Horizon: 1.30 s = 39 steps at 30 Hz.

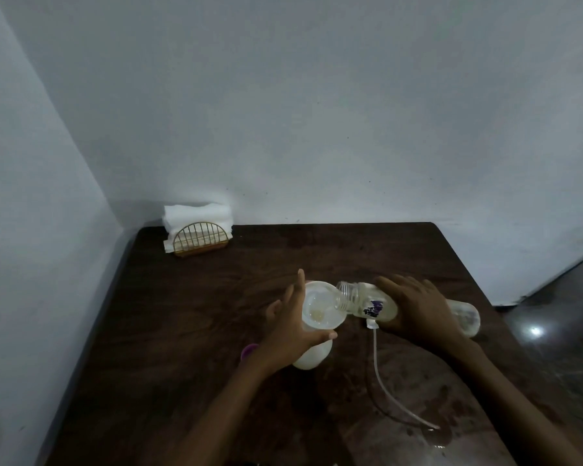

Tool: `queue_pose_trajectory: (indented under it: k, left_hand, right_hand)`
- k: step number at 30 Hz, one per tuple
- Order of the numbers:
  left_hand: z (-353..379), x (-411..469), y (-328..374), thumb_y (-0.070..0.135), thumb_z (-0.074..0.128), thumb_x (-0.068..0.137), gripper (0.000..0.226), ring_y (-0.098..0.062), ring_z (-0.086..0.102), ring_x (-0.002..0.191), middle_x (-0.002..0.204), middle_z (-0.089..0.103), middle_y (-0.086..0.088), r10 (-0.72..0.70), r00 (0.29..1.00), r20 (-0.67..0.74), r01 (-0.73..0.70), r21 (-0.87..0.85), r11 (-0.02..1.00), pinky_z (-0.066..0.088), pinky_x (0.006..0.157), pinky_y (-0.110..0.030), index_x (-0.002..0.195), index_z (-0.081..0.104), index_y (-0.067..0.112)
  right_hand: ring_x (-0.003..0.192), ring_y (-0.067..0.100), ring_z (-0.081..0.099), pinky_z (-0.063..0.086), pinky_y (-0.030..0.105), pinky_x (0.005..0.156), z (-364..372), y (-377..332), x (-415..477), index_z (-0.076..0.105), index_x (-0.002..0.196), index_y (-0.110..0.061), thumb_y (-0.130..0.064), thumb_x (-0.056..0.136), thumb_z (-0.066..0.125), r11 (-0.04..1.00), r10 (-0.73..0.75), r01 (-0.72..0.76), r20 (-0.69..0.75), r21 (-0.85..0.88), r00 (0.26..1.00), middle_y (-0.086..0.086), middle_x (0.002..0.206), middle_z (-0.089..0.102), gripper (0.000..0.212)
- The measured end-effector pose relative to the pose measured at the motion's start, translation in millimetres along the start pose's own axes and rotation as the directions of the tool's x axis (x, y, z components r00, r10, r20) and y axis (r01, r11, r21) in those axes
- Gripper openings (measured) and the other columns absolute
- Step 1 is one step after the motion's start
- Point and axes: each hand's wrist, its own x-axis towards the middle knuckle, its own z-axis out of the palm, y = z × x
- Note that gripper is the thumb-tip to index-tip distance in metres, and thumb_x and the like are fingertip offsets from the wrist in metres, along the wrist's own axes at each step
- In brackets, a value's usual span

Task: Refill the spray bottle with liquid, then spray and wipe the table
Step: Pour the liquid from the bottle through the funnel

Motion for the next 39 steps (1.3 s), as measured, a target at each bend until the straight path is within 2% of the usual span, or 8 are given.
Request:
queue_pose_trajectory:
  k: [7, 21, 27, 32, 35, 37, 39]
  left_hand:
    - [-1.4, -1.6, 1.5, 0.045, 0.074, 0.070, 0.115, -0.021, 0.016, 0.140, 0.155, 0.010, 0.004, 0.010, 1.000, -0.001, -0.010, -0.006, 1.000, 0.008, 0.113, -0.037, 0.144, -0.013, 0.031]
    - [-2.5, -1.7, 2.5, 0.046, 0.074, 0.070, 0.115, -0.020, 0.019, 0.138, 0.155, 0.013, 0.003, 0.019, 1.000, -0.009, -0.019, 0.000, 1.000, 0.011, 0.112, -0.035, 0.144, -0.012, 0.031]
    - [-2.5, -2.5, 3.6, 0.044, 0.074, 0.071, 0.115, -0.023, 0.016, 0.139, 0.156, 0.008, 0.003, 0.004, 1.000, 0.005, -0.004, -0.007, 1.000, 0.013, 0.111, -0.036, 0.144, -0.014, 0.032]
    - [-2.2, -3.4, 2.9, 0.044, 0.074, 0.071, 0.115, -0.022, 0.019, 0.138, 0.155, 0.010, 0.003, 0.005, 1.000, 0.000, -0.005, 0.000, 1.000, 0.010, 0.113, -0.036, 0.143, -0.015, 0.031]
    - [-2.3, -2.9, 1.9, 0.045, 0.073, 0.071, 0.115, -0.020, 0.021, 0.138, 0.155, 0.012, 0.004, 0.011, 1.000, 0.002, -0.011, 0.002, 1.000, 0.010, 0.113, -0.036, 0.144, -0.014, 0.030]
    - [-2.2, -2.3, 1.0, 0.046, 0.073, 0.070, 0.115, -0.019, 0.022, 0.138, 0.154, 0.013, 0.004, 0.015, 1.000, -0.001, -0.015, 0.007, 1.000, 0.009, 0.113, -0.036, 0.144, -0.013, 0.029]
    - [-2.3, -2.4, 1.4, 0.045, 0.074, 0.070, 0.114, -0.018, 0.022, 0.138, 0.154, 0.013, 0.004, 0.016, 1.000, -0.007, -0.016, 0.003, 1.000, 0.010, 0.114, -0.037, 0.145, -0.012, 0.029]
  right_hand:
    - [0.079, 0.024, 0.064, 0.037, 0.031, 0.064, -1.0, 0.2, 0.7, 0.062, 0.106, -0.022, -0.041, 0.051, 0.081, 1.000, -0.006, 0.006, 0.001, 0.001, 1.000, 0.001, 0.091, 0.067, 0.061]
    - [0.082, 0.026, 0.064, 0.046, 0.037, 0.068, -1.2, 0.4, 1.3, 0.061, 0.106, -0.023, -0.043, 0.053, 0.080, 1.000, -0.004, 0.004, 0.002, 0.007, 1.000, 0.003, 0.092, 0.067, 0.060]
    - [0.096, 0.023, 0.061, 0.039, 0.034, 0.074, -0.5, -0.3, 0.5, 0.057, 0.116, -0.025, -0.044, 0.061, 0.075, 1.000, 0.002, -0.002, 0.014, 0.014, 1.000, 0.000, 0.105, 0.064, 0.061]
    - [0.092, 0.018, 0.061, 0.031, 0.024, 0.068, -2.8, -4.4, -1.3, 0.054, 0.119, -0.024, -0.043, 0.065, 0.076, 0.991, 0.022, -0.023, 0.007, 0.130, 1.000, -0.003, 0.105, 0.064, 0.061]
    - [0.085, 0.012, 0.058, 0.031, 0.021, 0.057, -0.1, -7.8, 0.0, 0.053, 0.118, -0.026, -0.042, 0.064, 0.078, 0.962, 0.099, -0.109, 0.051, 0.250, 0.994, -0.011, 0.097, 0.061, 0.061]
    - [0.081, 0.008, 0.060, 0.038, 0.022, 0.057, 1.4, -7.1, 1.0, 0.055, 0.113, -0.025, -0.039, 0.060, 0.082, 0.898, 0.149, -0.168, 0.079, 0.407, 0.986, -0.018, 0.089, 0.058, 0.061]
    - [0.079, -0.002, 0.064, 0.049, 0.019, 0.062, -0.8, -4.9, 2.3, 0.057, 0.108, -0.025, -0.038, 0.057, 0.085, 0.799, 0.170, -0.187, 0.084, 0.572, 0.982, -0.018, 0.086, 0.064, 0.060]
